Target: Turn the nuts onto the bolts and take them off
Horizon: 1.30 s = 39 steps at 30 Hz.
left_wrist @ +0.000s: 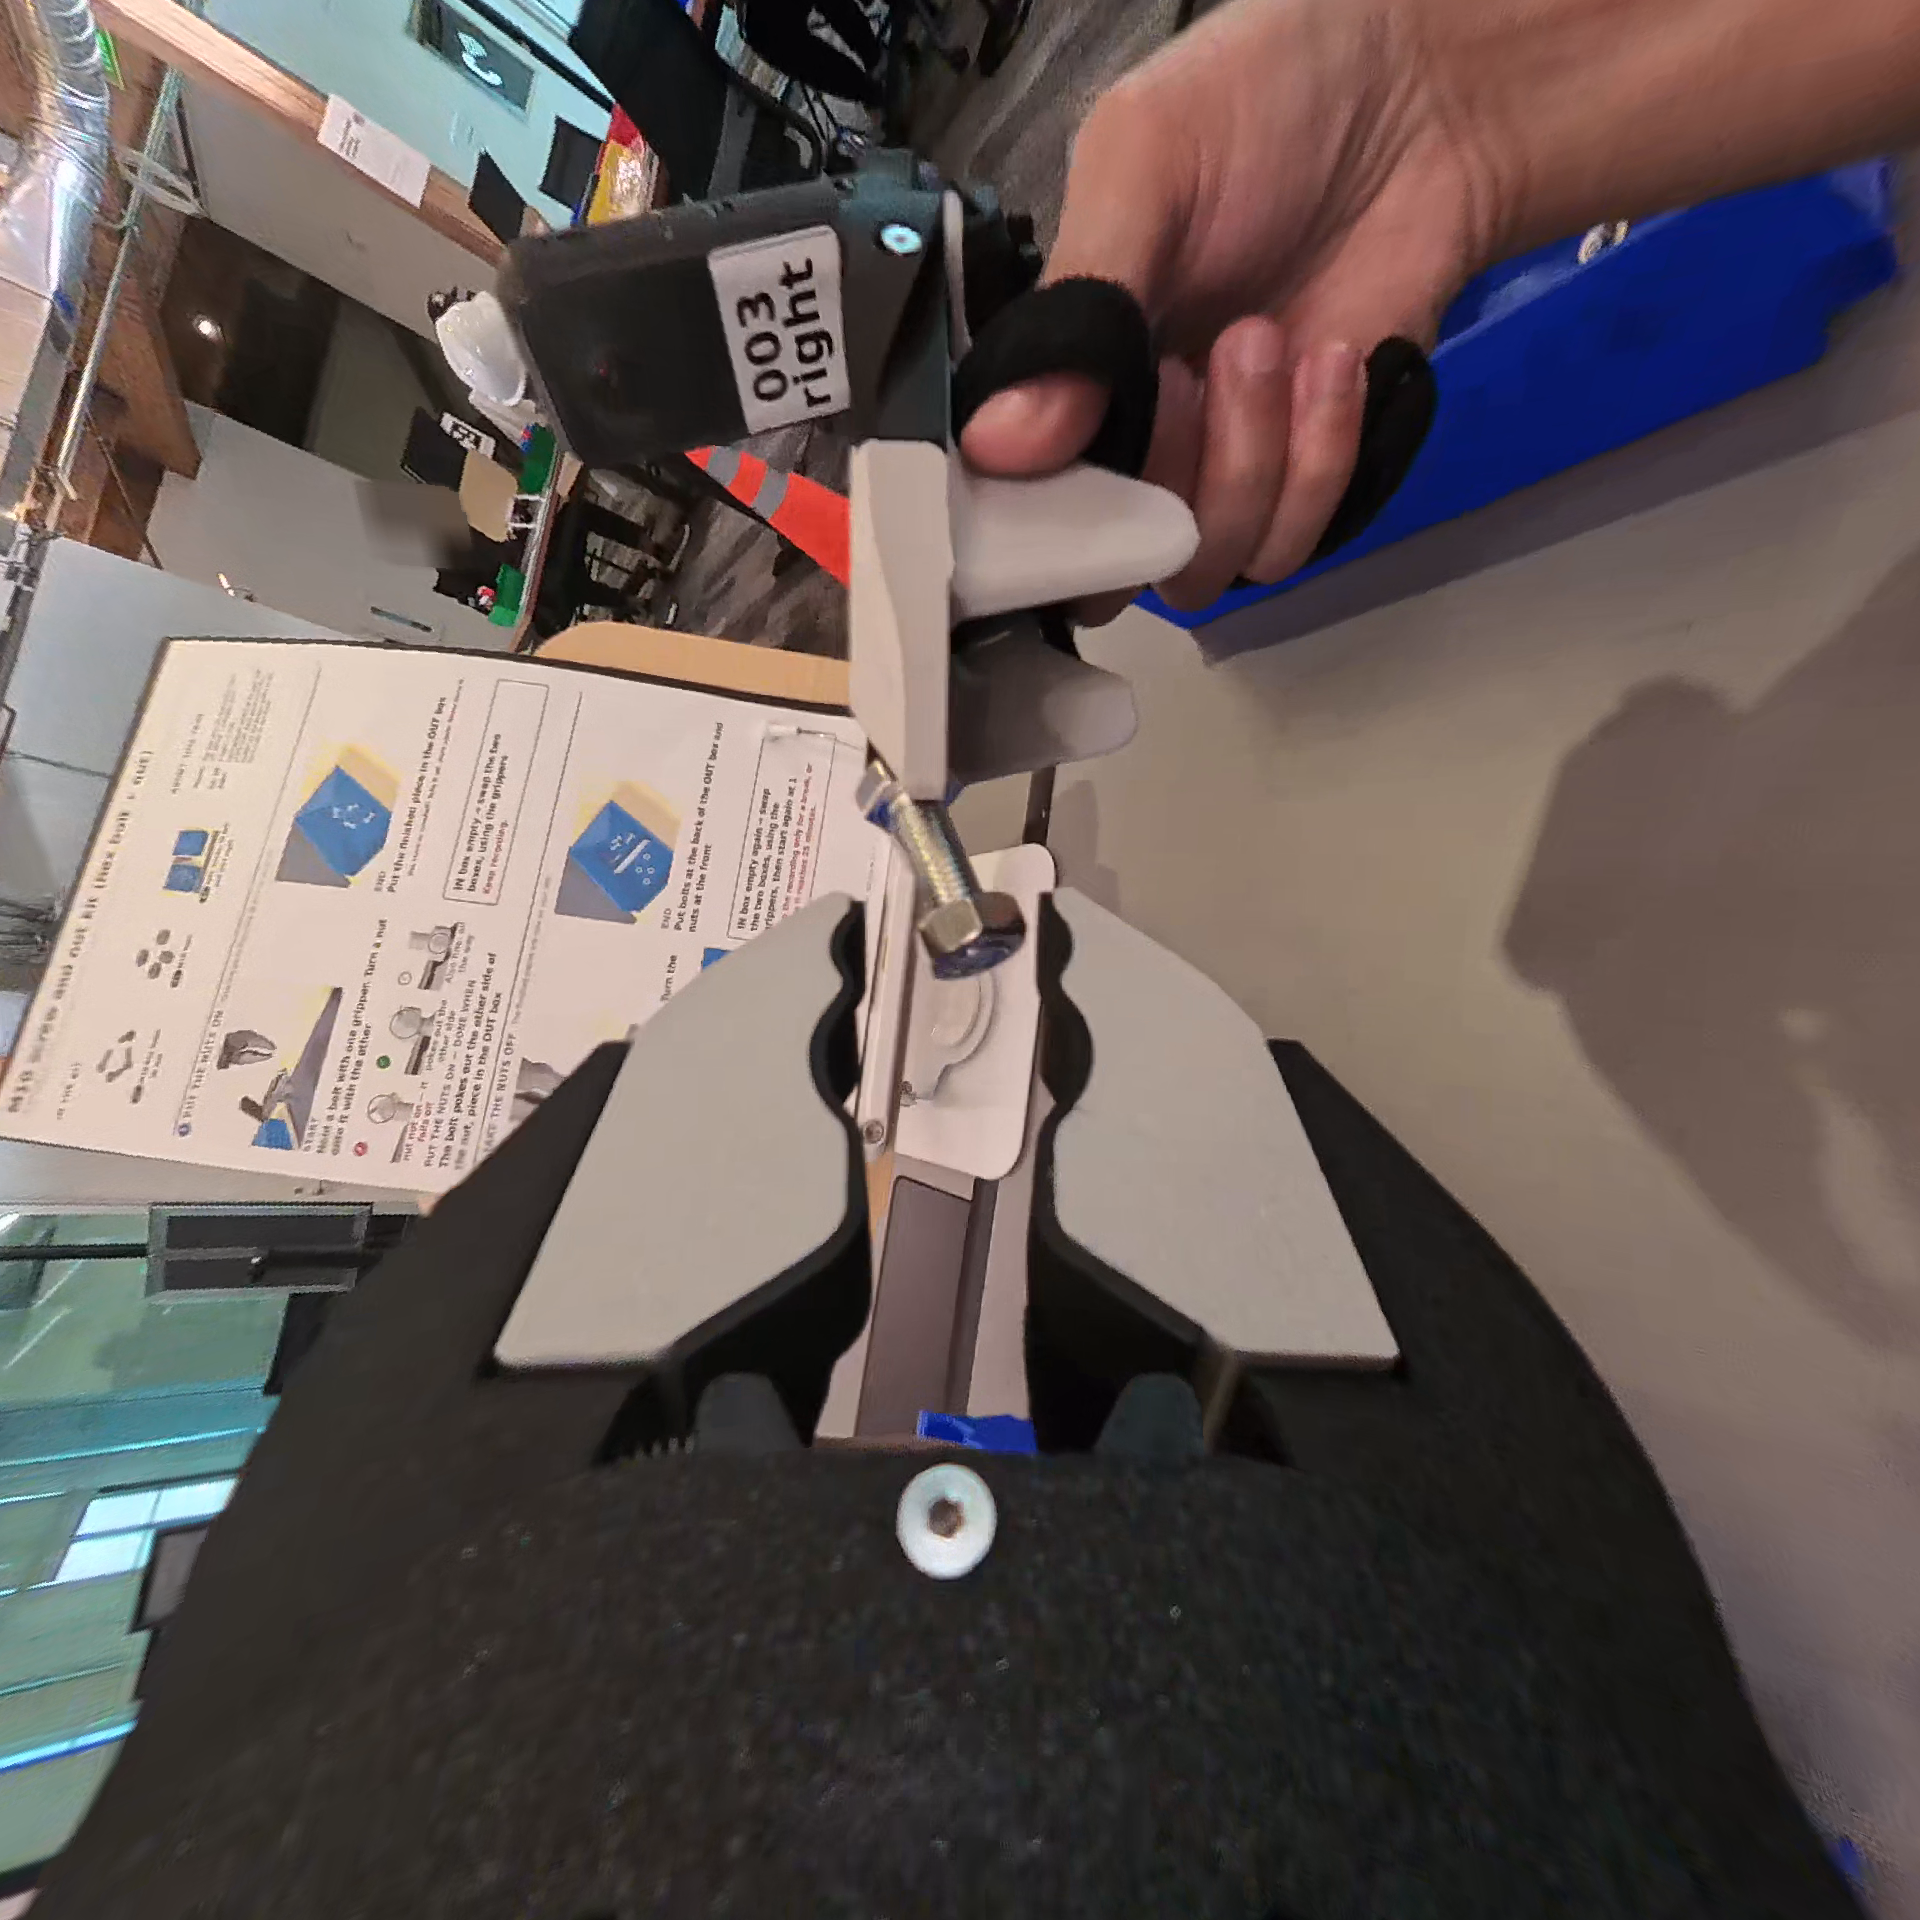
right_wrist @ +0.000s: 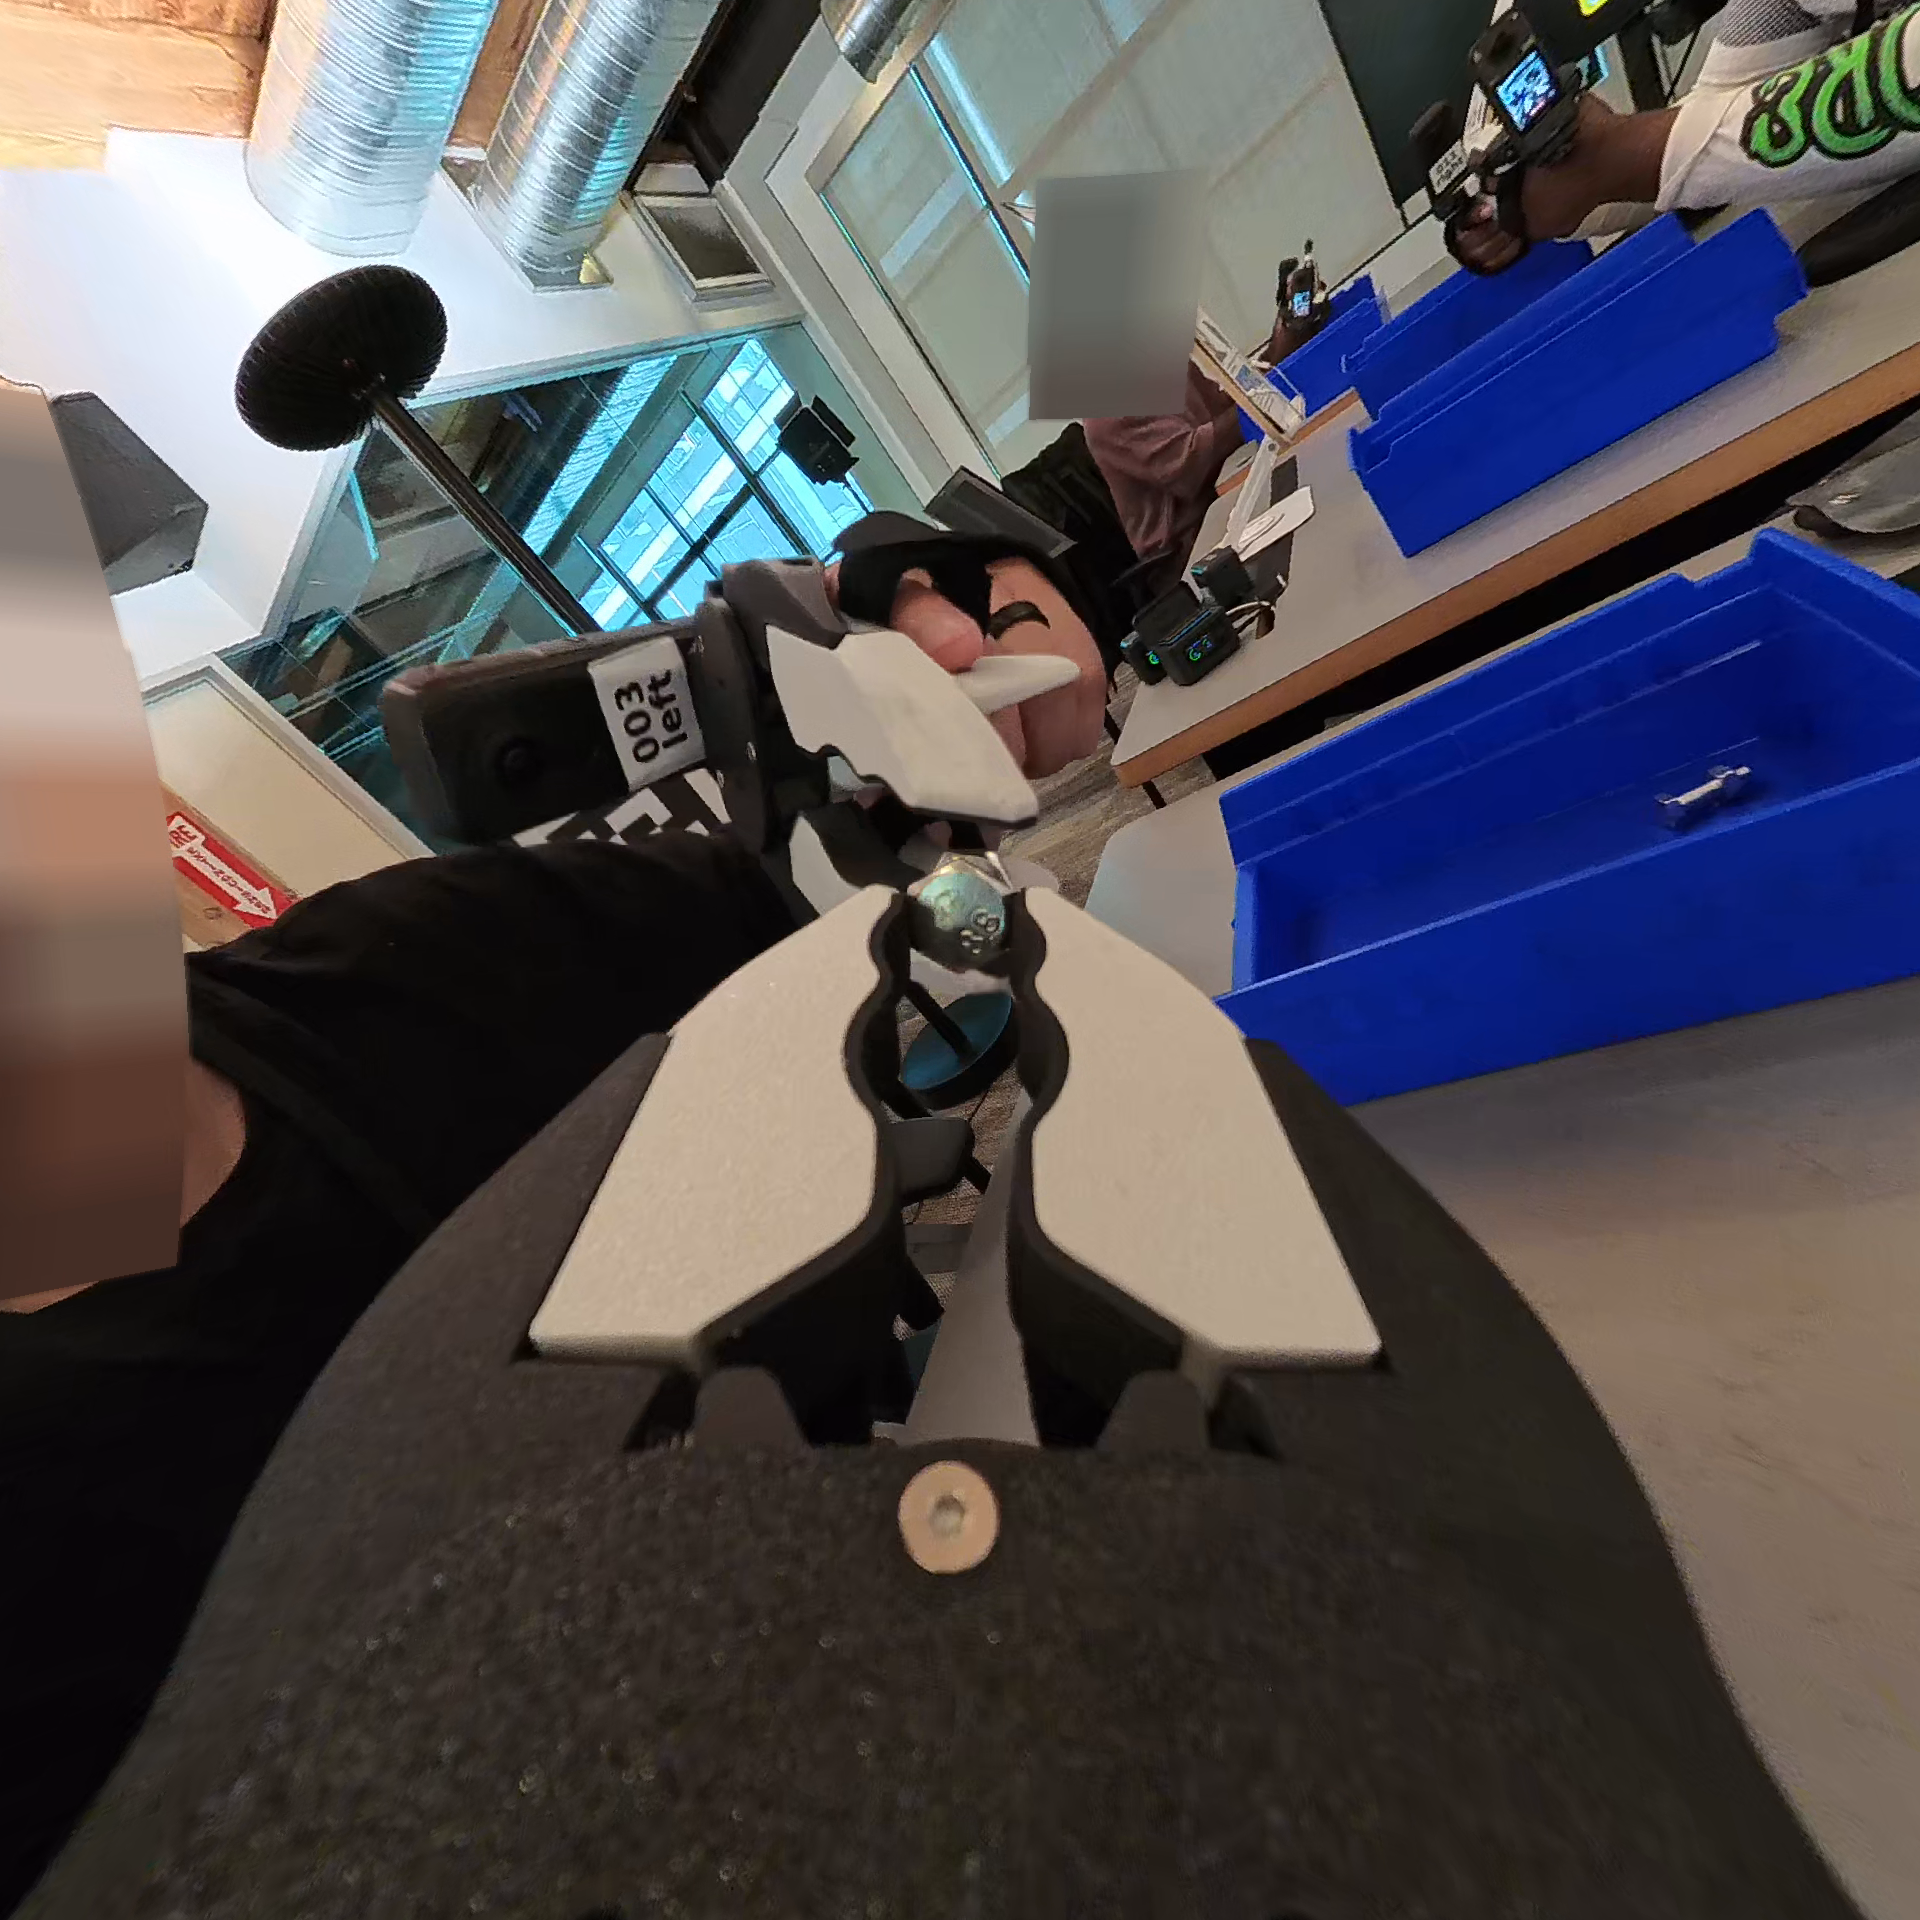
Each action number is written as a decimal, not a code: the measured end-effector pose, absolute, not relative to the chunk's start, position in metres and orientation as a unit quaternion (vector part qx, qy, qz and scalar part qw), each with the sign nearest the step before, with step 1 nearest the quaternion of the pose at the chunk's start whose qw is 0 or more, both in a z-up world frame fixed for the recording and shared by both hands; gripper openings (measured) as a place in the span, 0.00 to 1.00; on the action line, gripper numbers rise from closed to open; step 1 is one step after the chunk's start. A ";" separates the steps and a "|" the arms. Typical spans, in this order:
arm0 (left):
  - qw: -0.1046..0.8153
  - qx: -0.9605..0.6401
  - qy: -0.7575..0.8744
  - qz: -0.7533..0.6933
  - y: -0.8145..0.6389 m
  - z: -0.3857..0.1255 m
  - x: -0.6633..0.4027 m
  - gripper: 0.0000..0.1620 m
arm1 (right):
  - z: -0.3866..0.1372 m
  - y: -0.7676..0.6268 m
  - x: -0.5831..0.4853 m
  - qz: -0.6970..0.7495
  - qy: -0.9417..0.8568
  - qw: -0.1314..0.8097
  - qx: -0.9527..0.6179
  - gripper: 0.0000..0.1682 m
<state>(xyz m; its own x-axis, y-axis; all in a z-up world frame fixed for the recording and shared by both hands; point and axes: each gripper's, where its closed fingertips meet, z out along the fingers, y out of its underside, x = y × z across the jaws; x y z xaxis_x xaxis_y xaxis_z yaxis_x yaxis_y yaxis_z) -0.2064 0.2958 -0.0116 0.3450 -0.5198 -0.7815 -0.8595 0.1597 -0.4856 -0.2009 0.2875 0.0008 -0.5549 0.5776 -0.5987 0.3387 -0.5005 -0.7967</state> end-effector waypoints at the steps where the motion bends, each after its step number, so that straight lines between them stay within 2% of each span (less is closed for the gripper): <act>1: 0.532 -0.628 0.546 0.155 0.296 -0.010 -0.206 0.17 | 0.001 0.287 -0.201 0.732 -0.493 0.083 -0.463 0.10; 5: 0.549 -0.630 0.531 0.139 0.296 -0.003 -0.206 0.11 | 0.005 0.288 -0.197 0.734 -0.492 0.086 -0.460 0.10; 9: 0.552 -0.645 0.519 0.103 0.295 -0.002 -0.204 0.11 | 0.006 0.287 -0.195 0.718 -0.514 0.119 -0.455 0.10; 14: 0.516 -0.721 0.450 -0.107 0.289 0.001 -0.199 0.10 | 0.011 0.285 -0.193 0.659 -0.568 0.232 -0.435 0.11; 19: 0.393 -0.747 0.317 -0.432 0.276 0.020 -0.190 0.10 | 0.019 0.278 -0.190 0.593 -0.614 0.342 -0.392 0.10; 23: 0.269 -0.717 0.174 -0.619 0.284 0.028 -0.192 0.10 | 0.021 0.287 -0.193 0.551 -0.613 0.411 -0.390 0.10; 26: 0.224 -0.675 0.141 -0.689 0.286 0.030 -0.191 0.25 | 0.025 0.291 -0.192 0.570 -0.597 0.408 -0.390 0.10; 29: 0.257 -0.686 0.175 -0.658 0.287 0.025 -0.191 0.39 | 0.028 0.295 -0.191 0.603 -0.575 0.387 -0.395 0.11; 32: 0.335 -0.735 0.238 -0.539 0.294 0.005 -0.196 0.41 | 0.029 0.301 -0.190 0.630 -0.555 0.363 -0.404 0.11; 35: 0.434 -0.775 0.312 -0.337 0.307 -0.014 -0.211 0.39 | 0.031 0.302 -0.188 0.658 -0.539 0.333 -0.408 0.10; 39: 0.517 -0.741 0.411 -0.120 0.307 -0.004 -0.218 0.32 | 0.029 0.302 -0.190 0.684 -0.523 0.285 -0.421 0.11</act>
<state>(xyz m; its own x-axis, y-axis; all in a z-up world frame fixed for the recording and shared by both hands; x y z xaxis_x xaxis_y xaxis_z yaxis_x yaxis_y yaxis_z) -0.2182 0.3067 -0.0040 0.6335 -0.7331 -0.2472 -0.4848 -0.1271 -0.8653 -0.1896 0.3024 0.0285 -0.4838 0.8301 -0.2773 0.0499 -0.2901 -0.9557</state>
